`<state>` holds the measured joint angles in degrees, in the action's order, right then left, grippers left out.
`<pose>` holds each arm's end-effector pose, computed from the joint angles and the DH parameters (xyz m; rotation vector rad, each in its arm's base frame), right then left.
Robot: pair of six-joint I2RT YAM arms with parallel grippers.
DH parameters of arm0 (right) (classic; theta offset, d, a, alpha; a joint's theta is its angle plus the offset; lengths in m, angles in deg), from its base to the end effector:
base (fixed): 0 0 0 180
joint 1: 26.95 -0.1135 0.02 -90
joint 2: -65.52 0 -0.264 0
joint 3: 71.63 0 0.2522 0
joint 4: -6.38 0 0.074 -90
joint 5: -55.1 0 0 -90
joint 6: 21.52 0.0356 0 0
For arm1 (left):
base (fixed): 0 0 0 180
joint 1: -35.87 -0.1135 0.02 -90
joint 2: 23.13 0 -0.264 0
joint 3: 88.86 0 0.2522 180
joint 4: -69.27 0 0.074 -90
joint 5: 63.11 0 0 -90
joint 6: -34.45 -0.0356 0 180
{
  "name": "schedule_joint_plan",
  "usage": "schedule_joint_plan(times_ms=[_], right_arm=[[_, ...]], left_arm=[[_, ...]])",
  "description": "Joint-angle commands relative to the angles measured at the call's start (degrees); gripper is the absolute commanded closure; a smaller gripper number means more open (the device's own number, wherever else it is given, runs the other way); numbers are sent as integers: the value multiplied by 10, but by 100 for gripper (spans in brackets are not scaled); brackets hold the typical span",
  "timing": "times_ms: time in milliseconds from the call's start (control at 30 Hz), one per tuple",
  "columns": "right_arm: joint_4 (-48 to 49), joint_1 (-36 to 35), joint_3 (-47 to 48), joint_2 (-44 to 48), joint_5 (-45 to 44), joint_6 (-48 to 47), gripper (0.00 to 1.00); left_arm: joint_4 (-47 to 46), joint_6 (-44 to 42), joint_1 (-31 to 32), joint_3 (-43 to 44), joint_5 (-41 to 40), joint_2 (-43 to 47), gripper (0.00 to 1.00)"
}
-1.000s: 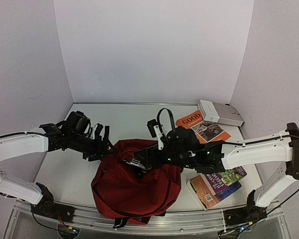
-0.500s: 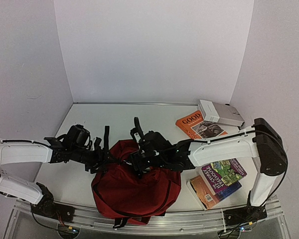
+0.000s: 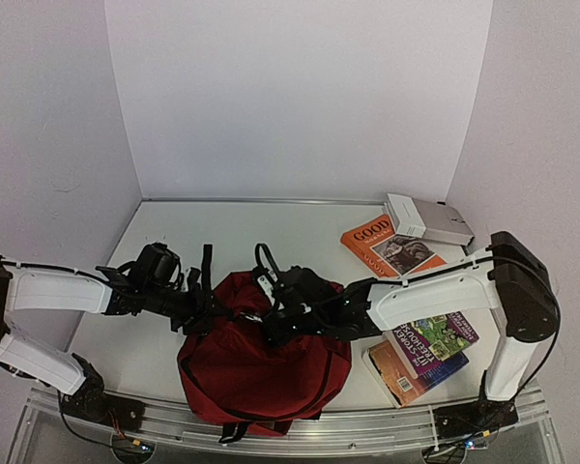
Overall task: Pack the student bag
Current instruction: Zip the student bag at the center of the board.
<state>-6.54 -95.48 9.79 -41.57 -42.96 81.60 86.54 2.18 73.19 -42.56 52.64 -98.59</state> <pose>0.1548 0.3800 0.1885 -1.0035 2.0792 0.6031 0.1871 -0.1621 0.1693 -0.2346 2.6899 -1.2077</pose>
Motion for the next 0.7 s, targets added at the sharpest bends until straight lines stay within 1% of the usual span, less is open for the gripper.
schedule_joint_plan(times_ms=[0, 133, 267, 367, 433, 567, 633, 667], right_arm=[[-3, -14, -36, 38, 28, 8, 100], [-3, -17, -60, 34, 23, 28, 100], [-2, -17, -68, 30, 15, 34, 100], [-2, -17, -66, 26, 12, 32, 100], [-1, -17, -64, 23, 11, 31, 100], [3, -17, -64, 19, 10, 32, 100], [5, -17, -66, 17, 9, 34, 100], [6, -17, -68, 18, 10, 35, 100]], left_arm=[[-61, 19, -7, 15, -18, -3, 46], [-89, 32, -8, 17, -16, -21, 47], [-80, 21, -8, 43, 13, -60, 47], [-71, 12, -8, 56, 28, -82, 49], [-77, 11, -8, 55, 30, -88, 54], [-79, 5, -8, 63, 28, -94, 75], [-73, 4, -8, 67, 22, -93, 83], [-70, 3, -8, 69, 19, -91, 86]])
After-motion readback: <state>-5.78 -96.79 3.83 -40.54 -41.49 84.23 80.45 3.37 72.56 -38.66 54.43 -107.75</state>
